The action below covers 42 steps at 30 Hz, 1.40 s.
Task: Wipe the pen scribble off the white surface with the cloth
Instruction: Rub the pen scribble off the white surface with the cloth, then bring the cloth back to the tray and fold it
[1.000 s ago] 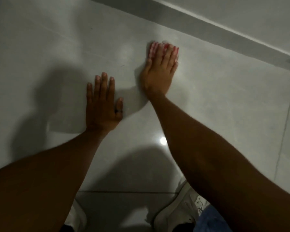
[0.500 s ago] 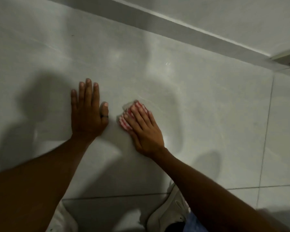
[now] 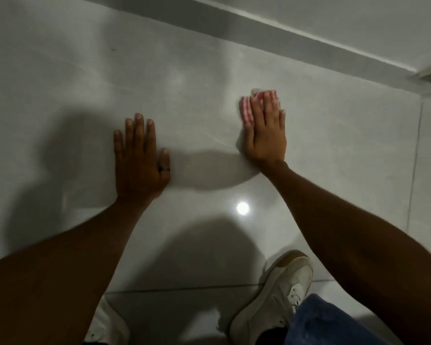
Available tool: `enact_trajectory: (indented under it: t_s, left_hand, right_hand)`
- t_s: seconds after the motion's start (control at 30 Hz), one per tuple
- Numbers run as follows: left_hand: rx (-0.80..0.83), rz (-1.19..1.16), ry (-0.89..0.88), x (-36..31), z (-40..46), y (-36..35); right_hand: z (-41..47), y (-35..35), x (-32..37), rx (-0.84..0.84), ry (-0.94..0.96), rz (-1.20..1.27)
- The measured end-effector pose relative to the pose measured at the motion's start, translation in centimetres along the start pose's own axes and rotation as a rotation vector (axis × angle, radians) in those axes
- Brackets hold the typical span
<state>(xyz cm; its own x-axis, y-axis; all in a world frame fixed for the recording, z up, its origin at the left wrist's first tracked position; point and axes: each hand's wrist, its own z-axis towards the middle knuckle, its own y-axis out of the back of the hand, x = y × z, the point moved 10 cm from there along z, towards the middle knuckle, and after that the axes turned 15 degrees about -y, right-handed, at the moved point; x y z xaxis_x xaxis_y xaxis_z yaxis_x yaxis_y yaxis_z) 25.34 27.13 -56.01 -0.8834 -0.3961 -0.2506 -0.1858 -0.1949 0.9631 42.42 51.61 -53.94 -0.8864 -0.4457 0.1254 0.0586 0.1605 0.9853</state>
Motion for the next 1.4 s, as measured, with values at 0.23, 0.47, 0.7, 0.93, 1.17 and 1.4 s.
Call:
enact_trajectory:
  t_s: [0.23,0.47,0.7,0.93,1.17,1.4]
  left_hand:
    - [0.047,0.043,0.009,-0.1,-0.1,-0.3]
    - [0.018,0.07,-0.019,-0.2,-0.2,-0.2]
    - [0.471,-0.151,0.013,0.7,0.5,0.6]
    - [0.803,-1.16,0.957,-2.5,-4.0,17.4]
    - [0.018,-1.431,1.031,1.0,-2.0,43.7]
    - [-0.314,-0.951,0.639,18.1,2.9,60.0]
  right_hand:
    - [4.0,-1.1,10.8,0.065,-0.067,0.062]
    - [-1.9,-2.9,17.5,0.135,0.3,0.041]
    - [-11.7,-2.7,12.6,0.494,0.136,0.017]
    - [-18.6,13.3,16.8,1.103,-0.811,1.179]
    - [-19.6,34.2,30.2,1.32,-0.5,1.206]
    - [-14.1,42.7,48.5,0.923,-0.179,0.792]
